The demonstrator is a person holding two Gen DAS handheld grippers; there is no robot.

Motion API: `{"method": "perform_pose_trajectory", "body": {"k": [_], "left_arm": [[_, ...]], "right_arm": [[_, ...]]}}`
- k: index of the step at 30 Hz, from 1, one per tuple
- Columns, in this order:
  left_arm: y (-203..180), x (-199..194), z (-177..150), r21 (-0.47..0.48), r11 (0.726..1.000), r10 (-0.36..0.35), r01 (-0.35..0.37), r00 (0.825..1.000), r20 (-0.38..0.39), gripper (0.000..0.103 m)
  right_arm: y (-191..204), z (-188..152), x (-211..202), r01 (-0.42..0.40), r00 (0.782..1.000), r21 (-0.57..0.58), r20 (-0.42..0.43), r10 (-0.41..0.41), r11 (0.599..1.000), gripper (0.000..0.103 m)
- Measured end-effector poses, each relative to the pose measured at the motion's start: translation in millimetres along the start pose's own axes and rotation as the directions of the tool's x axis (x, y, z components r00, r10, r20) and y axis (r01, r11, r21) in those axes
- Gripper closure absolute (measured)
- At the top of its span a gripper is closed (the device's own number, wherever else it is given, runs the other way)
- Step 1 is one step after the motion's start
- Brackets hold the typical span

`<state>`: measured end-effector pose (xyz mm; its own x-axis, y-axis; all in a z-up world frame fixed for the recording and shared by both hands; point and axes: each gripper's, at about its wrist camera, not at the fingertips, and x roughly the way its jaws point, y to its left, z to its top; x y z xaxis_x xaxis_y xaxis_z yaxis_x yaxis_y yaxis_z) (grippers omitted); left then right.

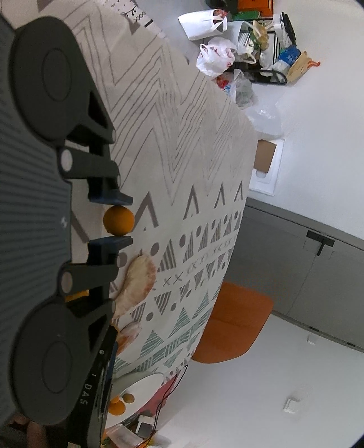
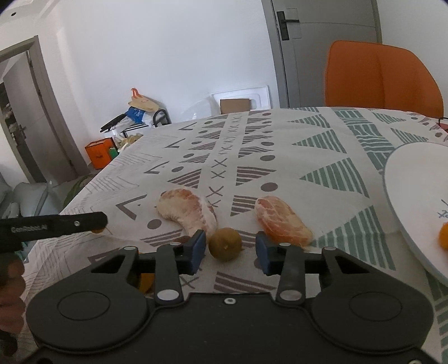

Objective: Organize fruits
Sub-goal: 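Grasp a small orange with the left tool while the right tool grasps a brown round fruit, then carry the small orange and brown fruit over the white plate and open both tools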

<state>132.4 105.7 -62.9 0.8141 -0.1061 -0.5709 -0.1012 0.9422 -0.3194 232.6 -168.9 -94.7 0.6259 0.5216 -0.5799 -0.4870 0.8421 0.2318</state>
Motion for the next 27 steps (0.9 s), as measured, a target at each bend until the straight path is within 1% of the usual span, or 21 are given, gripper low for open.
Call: {"method": "perform_pose_trajectory", "body": {"k": [2,4,6,10,16,22,27], "left_arm": [[1,-1,1,-0.002,1.0,0.004,-0.004,1.0,0.003,0.081],[1,-2,2,0.002,1.0,0.003,-0.003,1.0,0.006,0.081],[-2,-3,2,0.011,1.0,0.001,-0.001,1.0,0.006,0.081],[-16,-2,4,0.044,0.999,-0.015,0.015,1.0,0.006,0.081],[-47,-3,8,0.113,0.992,-0.052,0.05,0.999,0.015,0.081],[-77,-5,6,0.15,0.985,-0.089,0.084,0.996,0.025,0.081],[-101,-7,6,0.179,0.979,-0.11,0.102,0.993,0.034,0.081]], "right_arm": [[2,-2,3,0.002,1.0,-0.013,-0.003,-0.002,1.0,0.078],[4,-3,2,0.002,1.0,-0.026,-0.002,-0.002,1.0,0.078],[3,-3,-2,-0.004,1.0,-0.013,0.002,0.004,1.0,0.078],[-3,-3,-22,0.006,0.999,0.004,0.053,-0.007,1.0,0.078],[-28,-4,-51,0.051,0.993,0.067,0.106,-0.058,0.996,0.078],[-50,-6,-78,0.081,0.984,0.094,0.152,-0.095,0.992,0.078],[-65,-10,-96,0.089,0.977,0.119,0.182,-0.11,0.989,0.078]]}}
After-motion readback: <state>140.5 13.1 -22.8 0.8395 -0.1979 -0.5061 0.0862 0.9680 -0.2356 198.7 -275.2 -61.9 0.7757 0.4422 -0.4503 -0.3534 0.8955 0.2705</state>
